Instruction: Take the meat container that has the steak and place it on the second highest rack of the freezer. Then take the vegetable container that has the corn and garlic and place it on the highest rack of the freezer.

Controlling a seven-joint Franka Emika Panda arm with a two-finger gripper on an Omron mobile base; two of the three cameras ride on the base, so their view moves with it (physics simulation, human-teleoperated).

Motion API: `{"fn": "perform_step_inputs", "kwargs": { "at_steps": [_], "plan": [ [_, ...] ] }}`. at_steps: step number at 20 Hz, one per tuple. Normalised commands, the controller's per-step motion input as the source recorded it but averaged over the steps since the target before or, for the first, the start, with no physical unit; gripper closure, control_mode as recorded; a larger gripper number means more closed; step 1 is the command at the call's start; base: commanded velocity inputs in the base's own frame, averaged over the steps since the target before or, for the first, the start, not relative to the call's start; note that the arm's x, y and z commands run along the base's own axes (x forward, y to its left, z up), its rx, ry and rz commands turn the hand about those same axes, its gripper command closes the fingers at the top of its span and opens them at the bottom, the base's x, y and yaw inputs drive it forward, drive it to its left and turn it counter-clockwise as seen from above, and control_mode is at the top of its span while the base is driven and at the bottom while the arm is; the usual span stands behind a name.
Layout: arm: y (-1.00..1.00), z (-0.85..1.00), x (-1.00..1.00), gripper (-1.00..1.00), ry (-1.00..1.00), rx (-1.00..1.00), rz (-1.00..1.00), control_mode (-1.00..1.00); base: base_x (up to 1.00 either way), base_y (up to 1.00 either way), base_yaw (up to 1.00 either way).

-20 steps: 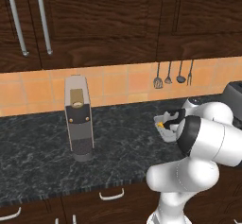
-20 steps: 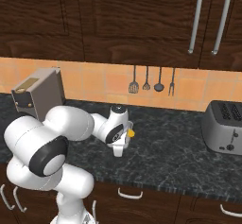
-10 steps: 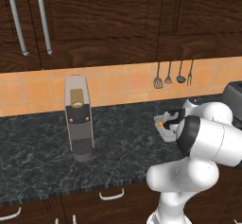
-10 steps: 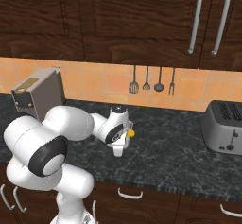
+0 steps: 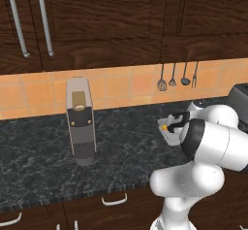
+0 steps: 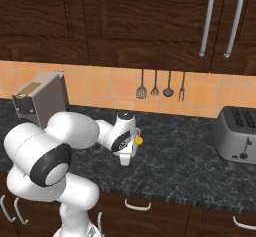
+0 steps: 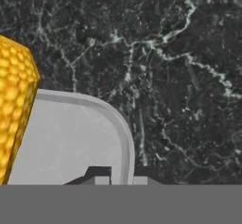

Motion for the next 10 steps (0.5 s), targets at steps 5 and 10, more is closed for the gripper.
{"fn": "perform_step_inputs", "kwargs": {
  "at_steps": [5, 10],
  "plan": [
    [-0.07, 0.31, -0.36, 1.00, -0.15, 0.00, -0.11, -1.00, 0.00, 0.00, 0.00],
    [-0.03, 0.65, -0.40, 1.00, -0.09, 0.00, -0.16, -1.00, 0.00, 0.00, 0.00]
  ]
}}
